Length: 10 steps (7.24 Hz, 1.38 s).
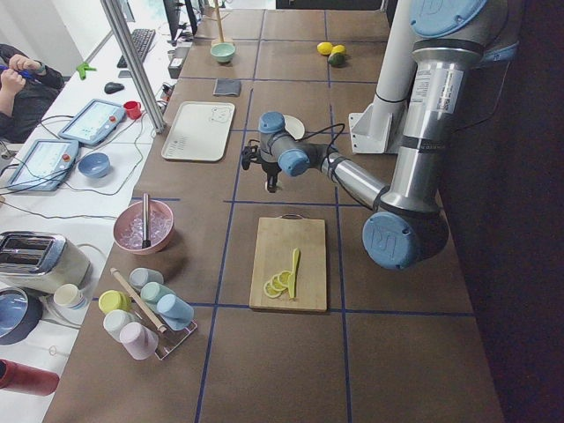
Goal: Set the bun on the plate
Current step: 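Carry the bun with the left gripper over the white plate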
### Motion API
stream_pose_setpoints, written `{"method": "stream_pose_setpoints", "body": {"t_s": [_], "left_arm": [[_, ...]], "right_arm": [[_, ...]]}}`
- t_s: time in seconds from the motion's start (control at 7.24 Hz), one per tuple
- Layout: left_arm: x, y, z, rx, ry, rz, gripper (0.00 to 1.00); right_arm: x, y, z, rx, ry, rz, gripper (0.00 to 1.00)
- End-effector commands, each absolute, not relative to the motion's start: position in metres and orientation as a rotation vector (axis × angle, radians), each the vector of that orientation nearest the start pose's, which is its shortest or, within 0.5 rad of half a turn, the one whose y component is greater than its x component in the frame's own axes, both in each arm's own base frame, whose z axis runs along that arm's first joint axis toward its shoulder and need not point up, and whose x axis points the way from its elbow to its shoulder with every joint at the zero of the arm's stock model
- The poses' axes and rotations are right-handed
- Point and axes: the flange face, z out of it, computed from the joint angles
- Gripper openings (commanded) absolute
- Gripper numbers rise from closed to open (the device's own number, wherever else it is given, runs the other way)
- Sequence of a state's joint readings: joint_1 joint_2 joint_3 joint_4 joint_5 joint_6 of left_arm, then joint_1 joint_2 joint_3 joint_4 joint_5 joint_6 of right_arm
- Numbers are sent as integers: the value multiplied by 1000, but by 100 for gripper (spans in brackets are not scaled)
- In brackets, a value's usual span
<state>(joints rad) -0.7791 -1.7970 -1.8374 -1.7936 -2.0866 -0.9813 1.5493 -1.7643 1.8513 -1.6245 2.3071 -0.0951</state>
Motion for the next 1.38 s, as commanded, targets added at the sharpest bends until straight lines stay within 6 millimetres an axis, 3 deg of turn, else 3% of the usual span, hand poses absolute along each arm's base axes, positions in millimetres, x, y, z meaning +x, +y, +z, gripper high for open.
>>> {"method": "stream_pose_setpoints", "body": {"t_s": [0.0,0.14,0.41,0.69,0.97,1.11,1.24], "left_arm": [[407,-481,297,30,891,-47,39],[439,-472,274,57,891,-43,39],[535,-455,215,50,893,-94,40],[610,-426,180,51,877,-113,41],[632,-401,178,42,875,-81,50],[636,-398,183,36,865,-78,62],[637,-399,183,37,865,-75,86]], "right_arm": [[58,-413,617,58,-735,-123,100],[58,-414,617,56,-735,-121,100],[58,-414,617,54,-735,-114,100],[58,-414,617,54,-735,-114,100],[58,-414,617,54,-735,-114,100],[58,-414,616,56,-735,-115,100],[58,-414,616,56,-735,-115,100]]}}
